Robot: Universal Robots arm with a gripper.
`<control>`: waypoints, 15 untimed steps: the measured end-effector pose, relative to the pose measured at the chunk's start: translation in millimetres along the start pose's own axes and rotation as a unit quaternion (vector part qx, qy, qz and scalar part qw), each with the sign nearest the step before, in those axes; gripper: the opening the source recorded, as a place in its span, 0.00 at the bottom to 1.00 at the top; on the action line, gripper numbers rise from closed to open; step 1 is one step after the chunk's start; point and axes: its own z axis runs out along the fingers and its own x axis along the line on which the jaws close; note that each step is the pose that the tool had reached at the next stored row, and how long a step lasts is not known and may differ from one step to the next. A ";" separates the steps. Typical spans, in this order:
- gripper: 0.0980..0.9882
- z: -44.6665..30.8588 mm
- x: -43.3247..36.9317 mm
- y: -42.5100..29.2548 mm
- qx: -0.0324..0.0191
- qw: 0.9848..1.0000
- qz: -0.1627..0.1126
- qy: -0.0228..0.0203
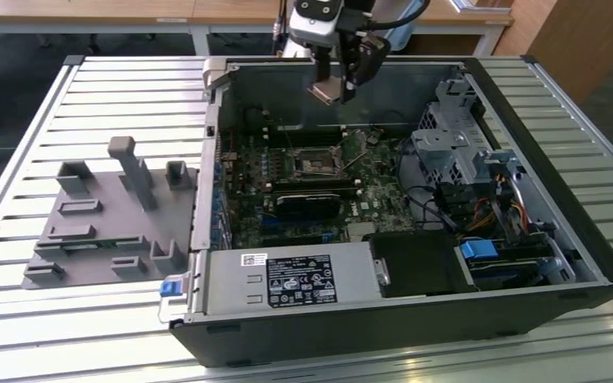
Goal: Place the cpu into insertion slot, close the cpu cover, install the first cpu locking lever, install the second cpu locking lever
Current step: 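Place the cpu into insertion slot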
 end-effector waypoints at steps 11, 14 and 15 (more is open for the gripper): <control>0.49 0.8 0.0 -0.1 -0.001 0.998 0.058 -0.005; 0.49 0.9 0.0 -0.1 -0.001 0.998 0.069 -0.006; 0.49 1.0 0.0 -0.1 -0.001 0.997 0.073 -0.006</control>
